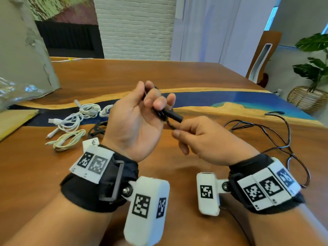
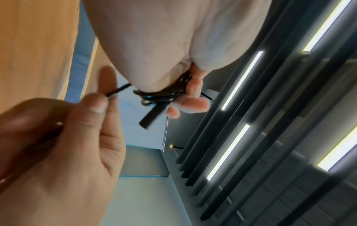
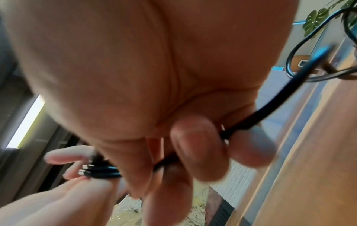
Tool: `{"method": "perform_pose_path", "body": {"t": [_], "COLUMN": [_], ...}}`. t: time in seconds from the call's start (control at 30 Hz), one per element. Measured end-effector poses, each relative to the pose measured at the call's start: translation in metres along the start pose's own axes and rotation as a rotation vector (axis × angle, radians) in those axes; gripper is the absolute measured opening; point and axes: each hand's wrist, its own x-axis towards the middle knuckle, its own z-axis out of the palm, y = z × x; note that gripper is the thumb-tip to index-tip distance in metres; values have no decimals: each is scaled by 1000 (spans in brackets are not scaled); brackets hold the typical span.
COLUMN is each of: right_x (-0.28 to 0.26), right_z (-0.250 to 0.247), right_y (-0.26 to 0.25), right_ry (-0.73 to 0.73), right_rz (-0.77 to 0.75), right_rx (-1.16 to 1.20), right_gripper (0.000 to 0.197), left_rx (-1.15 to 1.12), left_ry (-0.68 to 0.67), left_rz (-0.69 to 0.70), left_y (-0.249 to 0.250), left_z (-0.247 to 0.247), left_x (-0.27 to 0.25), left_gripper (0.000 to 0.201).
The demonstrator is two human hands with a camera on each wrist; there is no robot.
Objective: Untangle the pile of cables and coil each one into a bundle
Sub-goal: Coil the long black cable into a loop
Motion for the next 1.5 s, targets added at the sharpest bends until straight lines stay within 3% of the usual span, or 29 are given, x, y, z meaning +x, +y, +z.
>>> {"method": "perform_pose_path", "body": {"t": [0.1, 0.17, 0.23, 0.33, 0.43, 0.5, 0.6, 0.7, 0.77, 0.83, 0.9, 1.0, 1.1, 1.2, 1.37, 1.5], "right_x": [-2, -4, -5, -12, -19, -22, -19, -16, -13, -10, -7, -5, -6, -9, -15, -19], "right_z": [9, 12, 10, -3, -24, -33, -32, -29, -28, -26, -22, -13, -4, -1, -17, -27], "right_y": [-6, -8, -7, -9, -5, -1, 3, 6, 10, 15, 17, 12, 0, -4, -1, 1], "right_ry": [-126, -155, -137, -29, 211, 340, 381, 428, 465, 464, 377, 146, -15, -26, 147, 187], "right_rz": [-11, -6, 8, -6, -70, -118, -169, -201, -195, -146, -80, 9, 32, 10, -79, -162], "right_rx": [-31, -24, -66, -13, 90, 164, 195, 275, 342, 315, 211, 59, -4, 20, 80, 149], "right_gripper": [40, 25, 33, 28, 30, 31, 31, 24, 12, 16, 27, 28, 28, 21, 15, 17], "left_rx": [152, 378, 658, 1046, 1318, 1257, 1055, 752, 506, 274, 104, 28, 134, 431, 887, 1210], "left_ry": [111, 150, 171, 159, 61, -32, -189, -271, -280, -235, -169, -14, 189, 310, 195, -4], "left_rz": [107, 124, 79, -62, -196, -305, -445, -518, -473, -369, -233, -45, 105, 125, -41, -288], "left_y": [-5, -11, -18, -20, -15, -16, -19, -13, -7, -3, 0, 5, 8, 3, -11, -14], "left_z": [-2, -5, -7, -12, -16, -13, -4, -1, 2, 5, 4, -1, -9, -14, -6, -3], "left_x": [4, 7, 6, 2, 1, -3, -10, -12, -12, -10, -6, 1, 8, 11, 1, -5], "left_gripper": [26, 25, 22, 20, 20, 30, 54, 57, 51, 45, 43, 43, 45, 38, 28, 32]}}
